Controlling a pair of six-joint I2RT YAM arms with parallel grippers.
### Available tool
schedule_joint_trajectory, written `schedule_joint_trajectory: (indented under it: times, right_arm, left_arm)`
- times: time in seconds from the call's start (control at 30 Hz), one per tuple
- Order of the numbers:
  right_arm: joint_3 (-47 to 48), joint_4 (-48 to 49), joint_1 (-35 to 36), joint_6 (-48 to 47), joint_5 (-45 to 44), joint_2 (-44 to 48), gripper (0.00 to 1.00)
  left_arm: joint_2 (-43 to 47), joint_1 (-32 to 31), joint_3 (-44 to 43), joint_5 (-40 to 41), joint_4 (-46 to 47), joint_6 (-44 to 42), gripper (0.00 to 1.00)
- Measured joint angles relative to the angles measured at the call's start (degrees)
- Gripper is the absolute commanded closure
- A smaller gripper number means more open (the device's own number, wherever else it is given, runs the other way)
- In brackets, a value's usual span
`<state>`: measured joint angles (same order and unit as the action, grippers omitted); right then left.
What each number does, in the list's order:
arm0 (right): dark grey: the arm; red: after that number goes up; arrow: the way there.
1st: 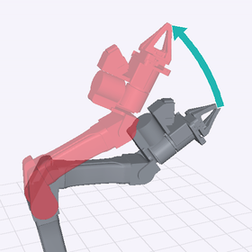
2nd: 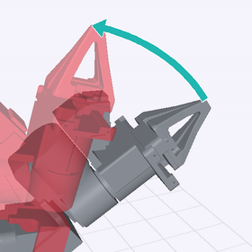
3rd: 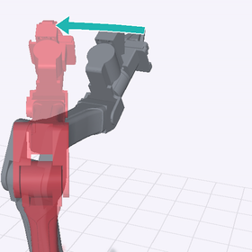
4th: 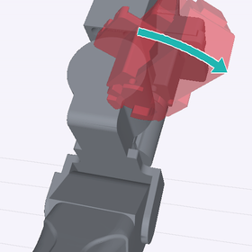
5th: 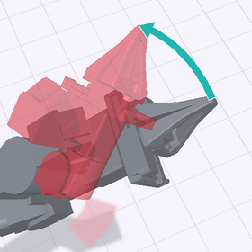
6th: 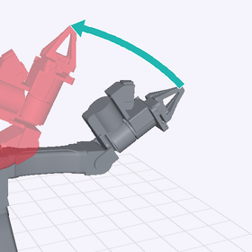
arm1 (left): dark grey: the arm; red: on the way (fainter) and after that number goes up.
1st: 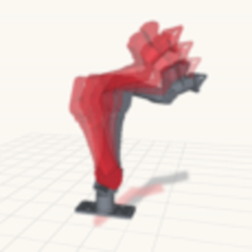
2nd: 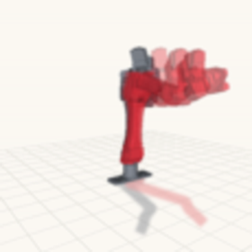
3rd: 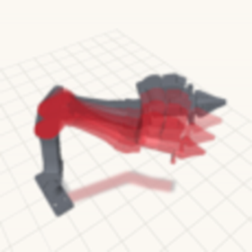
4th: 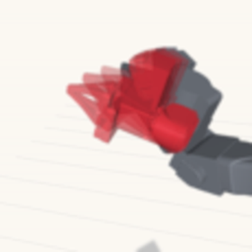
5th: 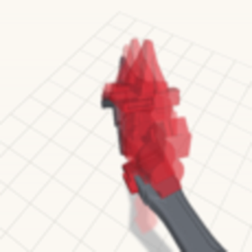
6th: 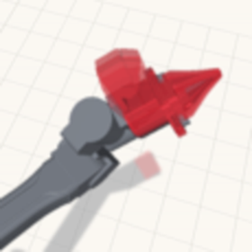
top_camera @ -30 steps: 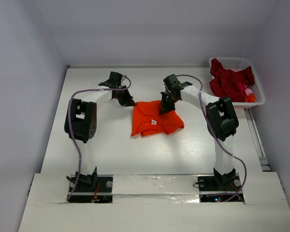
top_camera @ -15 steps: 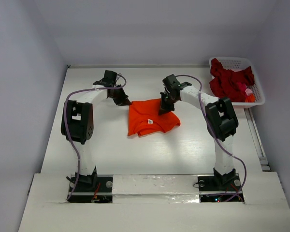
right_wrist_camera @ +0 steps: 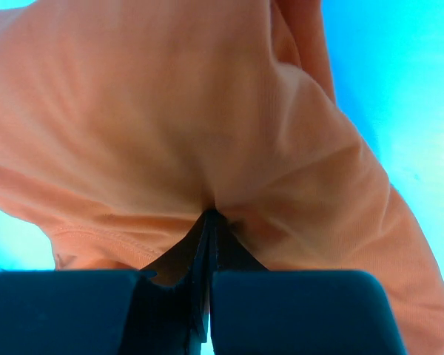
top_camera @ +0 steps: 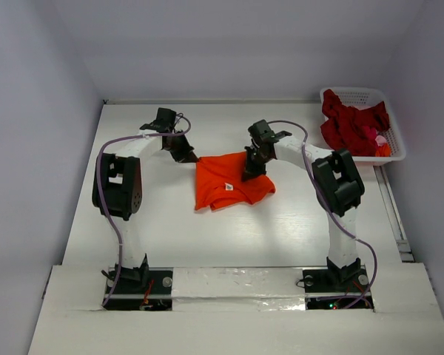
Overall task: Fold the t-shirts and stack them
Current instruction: Fold the tshirt
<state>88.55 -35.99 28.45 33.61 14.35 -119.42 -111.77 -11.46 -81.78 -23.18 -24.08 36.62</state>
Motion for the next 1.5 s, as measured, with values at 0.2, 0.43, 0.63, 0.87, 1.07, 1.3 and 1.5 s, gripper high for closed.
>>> schedule_joint_trajectory:
  times: [0.2, 0.43, 0.63, 0.87, 1.07, 1.3, 1.5]
  right_arm:
    - [-3.48, 4.15, 0.02, 2.16, 1.22, 0.81, 1.0]
    - [-6.19, 7.87, -0.07, 4.83, 2.67, 1.68, 1.0]
    - [-6.67, 8.17, -0.72, 5.97, 2.43, 2.08, 1.0]
    - [-6.71, 8.11, -0.76, 7.04, 1.84, 2.23, 1.0]
    - [-6.88, 8.0, -0.79, 7.23, 1.31, 2.38, 1.0]
    - [-6.88, 7.89, -1.05, 7.21, 1.29, 2.4, 1.0]
    - [-6.86, 7.82, -1.05, 7.17, 1.29, 2.4, 1.0]
  left_arm:
    - [0.0, 1.07, 0.0, -0.37, -0.44, -0.55, 1.0]
    - [0.0, 2.01, 0.0, -0.57, -0.63, -0.9, 1.0]
    - [0.0, 2.54, 0.02, -0.92, -0.66, -1.2, 1.0]
    - [0.0, 3.45, 0.02, -1.01, -0.76, -1.49, 1.0]
    - [0.0, 5.31, 0.02, -0.35, -1.11, -1.88, 1.0]
    - [0.09, 8.63, 0.02, 1.2, -1.14, -2.12, 0.96]
    - [0.22, 8.46, 0.02, 0.24, -1.05, -1.95, 0.93]
